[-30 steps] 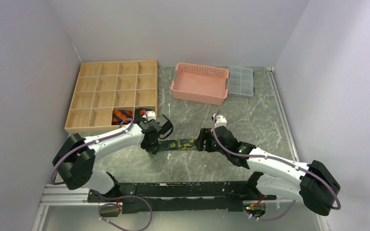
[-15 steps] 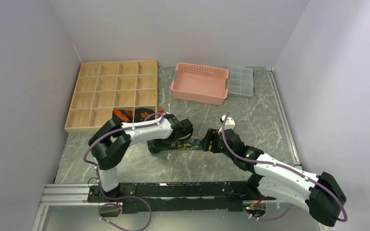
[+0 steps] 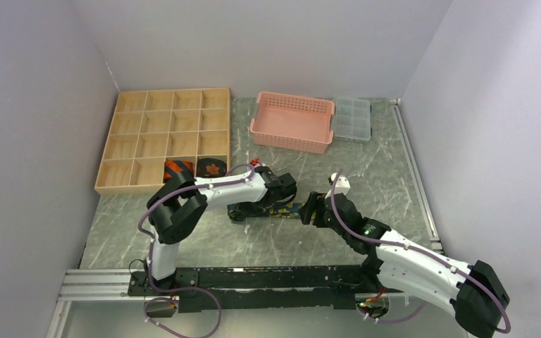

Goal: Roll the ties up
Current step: Roll the tie at the center of the board.

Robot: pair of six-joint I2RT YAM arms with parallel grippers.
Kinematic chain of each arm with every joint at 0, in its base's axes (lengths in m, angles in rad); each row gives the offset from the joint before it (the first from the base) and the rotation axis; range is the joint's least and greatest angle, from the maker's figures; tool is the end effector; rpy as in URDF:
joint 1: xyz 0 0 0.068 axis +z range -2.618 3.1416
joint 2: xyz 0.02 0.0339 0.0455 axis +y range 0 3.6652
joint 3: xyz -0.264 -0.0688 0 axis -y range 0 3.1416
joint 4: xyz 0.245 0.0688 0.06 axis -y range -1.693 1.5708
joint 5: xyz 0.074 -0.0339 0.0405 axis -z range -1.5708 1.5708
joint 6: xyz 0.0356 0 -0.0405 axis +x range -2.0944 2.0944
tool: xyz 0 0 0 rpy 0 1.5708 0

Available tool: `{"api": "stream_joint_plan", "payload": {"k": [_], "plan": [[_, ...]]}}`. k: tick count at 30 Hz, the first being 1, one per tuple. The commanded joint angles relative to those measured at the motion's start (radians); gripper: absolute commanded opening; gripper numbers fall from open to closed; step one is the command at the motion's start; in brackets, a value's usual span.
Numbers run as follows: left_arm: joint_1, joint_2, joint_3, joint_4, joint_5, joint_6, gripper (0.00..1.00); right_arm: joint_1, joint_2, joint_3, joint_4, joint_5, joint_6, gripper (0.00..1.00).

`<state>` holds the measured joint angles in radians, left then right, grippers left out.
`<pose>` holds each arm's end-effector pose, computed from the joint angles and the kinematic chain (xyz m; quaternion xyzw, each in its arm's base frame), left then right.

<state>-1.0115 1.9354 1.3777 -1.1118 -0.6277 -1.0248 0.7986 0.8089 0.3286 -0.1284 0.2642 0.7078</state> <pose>0.2001 -0.2802 0.1791 0.0089 0.9501 0.2018 0.2378 0.1264 0.1165 0.1826 0.0210 0.8806 0.2285 0.4145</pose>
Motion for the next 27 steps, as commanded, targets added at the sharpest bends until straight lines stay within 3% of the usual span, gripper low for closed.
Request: {"api": "stream_joint_plan", "payload": {"k": [1, 3, 6, 9, 19, 27], "plan": [[-0.018, 0.032, 0.039, 0.121, 0.082, 0.05, 0.11, -0.006, -0.036, -0.007, 0.005, 0.039, 0.013, 0.71], [-0.026, 0.035, 0.043, 0.129, 0.09, 0.057, 0.13, -0.007, -0.041, -0.013, 0.003, 0.039, 0.013, 0.71], [-0.034, 0.028, 0.045, 0.138, 0.09, 0.06, 0.04, -0.008, -0.036, -0.021, 0.022, 0.018, 0.012, 0.71], [-0.04, 0.021, 0.043, 0.107, 0.063, 0.042, 0.03, -0.012, -0.011, -0.026, 0.045, -0.003, 0.02, 0.69], [-0.008, -0.035, -0.035, -0.229, -0.118, -0.147, 0.03, -0.016, -0.015, -0.014, 0.058, -0.011, 0.004, 0.68], [0.002, 0.013, 0.041, -0.518, -0.217, -0.291, 0.03, -0.016, -0.059, -0.018, 0.042, -0.006, 0.005, 0.69]]}}
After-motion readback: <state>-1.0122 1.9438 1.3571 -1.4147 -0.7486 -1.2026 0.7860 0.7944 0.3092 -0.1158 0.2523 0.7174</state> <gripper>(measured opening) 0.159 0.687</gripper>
